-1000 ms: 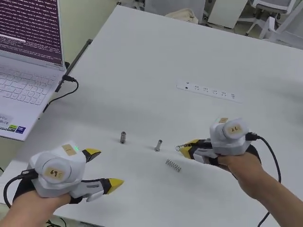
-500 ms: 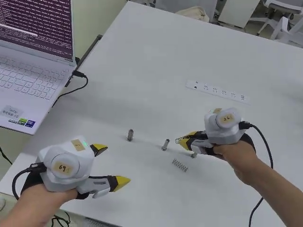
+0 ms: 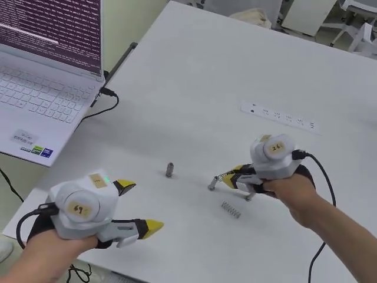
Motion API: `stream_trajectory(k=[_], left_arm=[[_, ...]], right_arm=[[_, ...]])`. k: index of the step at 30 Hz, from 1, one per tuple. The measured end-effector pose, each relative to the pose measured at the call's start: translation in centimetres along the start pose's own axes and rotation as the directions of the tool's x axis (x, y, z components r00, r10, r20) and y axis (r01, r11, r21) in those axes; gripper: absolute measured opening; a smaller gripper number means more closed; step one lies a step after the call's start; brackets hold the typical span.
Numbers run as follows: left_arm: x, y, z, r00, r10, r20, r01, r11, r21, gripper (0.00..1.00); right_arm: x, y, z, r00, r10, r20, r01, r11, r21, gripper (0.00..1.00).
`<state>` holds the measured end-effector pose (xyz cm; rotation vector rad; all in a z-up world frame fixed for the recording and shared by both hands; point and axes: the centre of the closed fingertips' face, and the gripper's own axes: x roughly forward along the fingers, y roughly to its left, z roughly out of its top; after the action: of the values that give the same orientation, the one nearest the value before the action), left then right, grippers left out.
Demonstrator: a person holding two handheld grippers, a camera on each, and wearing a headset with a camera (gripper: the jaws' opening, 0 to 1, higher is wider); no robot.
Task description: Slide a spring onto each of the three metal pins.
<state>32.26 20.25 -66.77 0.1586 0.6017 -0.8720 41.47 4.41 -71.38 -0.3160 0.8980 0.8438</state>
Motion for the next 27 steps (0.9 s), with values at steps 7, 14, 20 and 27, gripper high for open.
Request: stream_trajectory(k=[7,14,20,27], left_arm=[[0.1,0.0,-0.2,1.0000,-0.003,-0.003,0.003,1.000,-0.014,0.57],[-0.1,0.2,-0.5,1.0000,0.002,-0.005,-0.002,1.000,-0.019,0.57],[-0.1,0.4,-0.7,1.0000,0.005,-0.007,-0.005,1.000,-0.024,0.56],[-0.2,0.4,-0.9,0.9999,0.006,-0.009,-0.006,1.000,-0.028,0.56]], right_arm=[[0.6,0.1,-0.1,0.9999,0.008,-0.015,-0.008,1.000,-0.006,0.09],[1.0,0.0,-0.1,0.9997,0.007,-0.024,-0.007,1.000,-0.005,0.09],[1.4,0.1,0.1,0.9996,0.005,-0.026,-0.005,1.000,-0.013,0.09],[2.0,0.1,0.3,0.9994,-0.001,-0.033,0.000,1.000,-0.022,0.09]])
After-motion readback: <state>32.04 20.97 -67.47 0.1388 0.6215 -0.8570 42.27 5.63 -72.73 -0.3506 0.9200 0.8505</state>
